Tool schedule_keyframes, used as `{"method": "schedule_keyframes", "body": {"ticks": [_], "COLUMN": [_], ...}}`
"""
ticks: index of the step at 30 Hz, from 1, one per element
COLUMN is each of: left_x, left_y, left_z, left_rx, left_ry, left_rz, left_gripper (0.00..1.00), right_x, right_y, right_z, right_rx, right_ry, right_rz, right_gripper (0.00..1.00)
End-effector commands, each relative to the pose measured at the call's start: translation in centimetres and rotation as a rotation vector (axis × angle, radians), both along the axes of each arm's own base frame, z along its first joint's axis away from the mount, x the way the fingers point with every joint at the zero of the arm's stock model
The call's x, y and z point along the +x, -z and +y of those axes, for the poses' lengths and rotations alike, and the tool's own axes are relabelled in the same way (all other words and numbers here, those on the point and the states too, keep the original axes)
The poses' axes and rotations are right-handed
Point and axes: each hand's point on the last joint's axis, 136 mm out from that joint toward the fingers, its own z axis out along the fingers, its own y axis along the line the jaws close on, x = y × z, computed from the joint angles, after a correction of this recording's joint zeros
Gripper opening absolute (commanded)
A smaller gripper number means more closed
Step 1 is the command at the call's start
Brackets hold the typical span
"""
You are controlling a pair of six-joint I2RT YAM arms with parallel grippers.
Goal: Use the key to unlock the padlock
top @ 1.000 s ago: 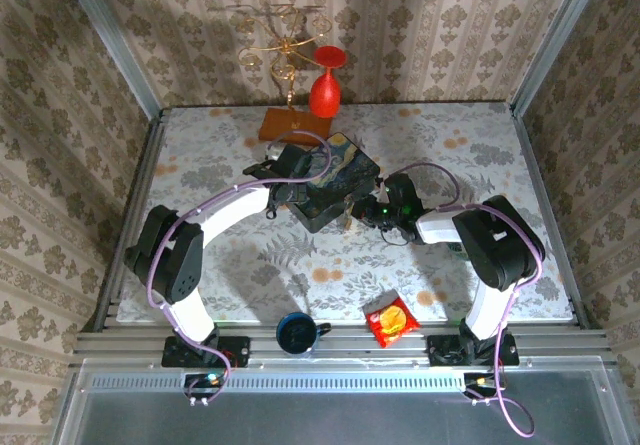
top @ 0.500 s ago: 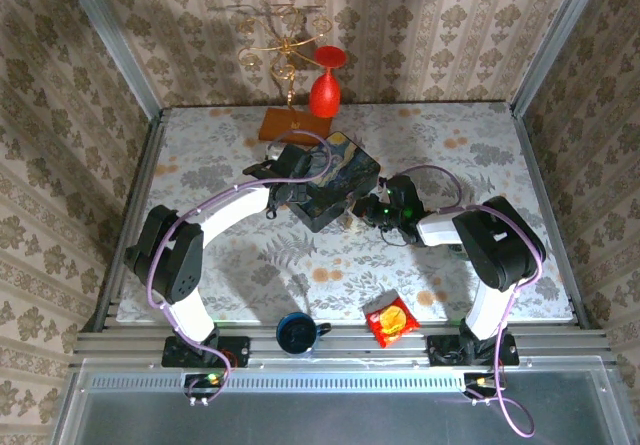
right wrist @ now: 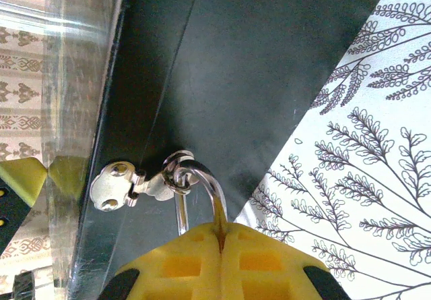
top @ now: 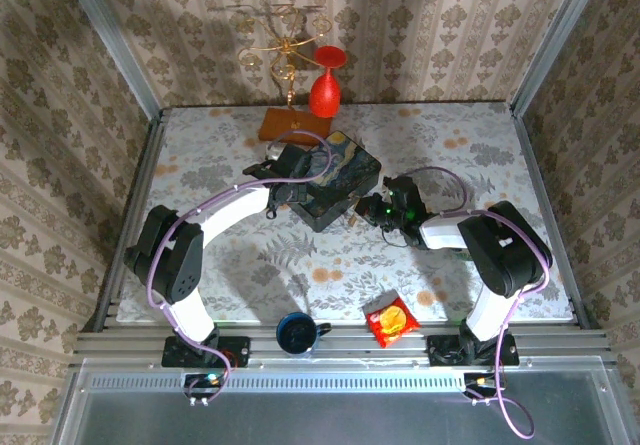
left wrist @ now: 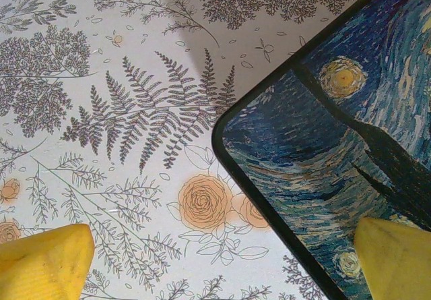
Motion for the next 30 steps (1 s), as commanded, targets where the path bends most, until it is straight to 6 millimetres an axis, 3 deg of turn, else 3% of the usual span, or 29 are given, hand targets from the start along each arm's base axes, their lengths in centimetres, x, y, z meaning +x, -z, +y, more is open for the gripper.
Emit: {"method": "schedule_keyframes", "body": {"ticks": [1, 12, 30], "left_x": [-0.9, -1.1, -1.2], "left_y": [1.2, 1.4, 1.9], "left_z": [1.0, 1.1, 1.5], "left_rx": [0.044, 0.042, 0.044], "left_ry": [-0.012, -0.018, -0.03], "left_rz": [0.051, 0.058, 0.066], "left_gripper": [1.0, 1.0, 1.0], "right_x": [1.3, 2.5, 3.8], "right_y": [-1.5, -0.8, -2.0], "right_z": [-0.7, -1.1, -1.9], "right_rx": [0.015, 0.017, 0.003], "right_ry": [0.064, 0.122, 0.158], "right_rz": [-0.055, -0.045, -0.08], "right_gripper": [0.0, 0.0, 0.0]}}
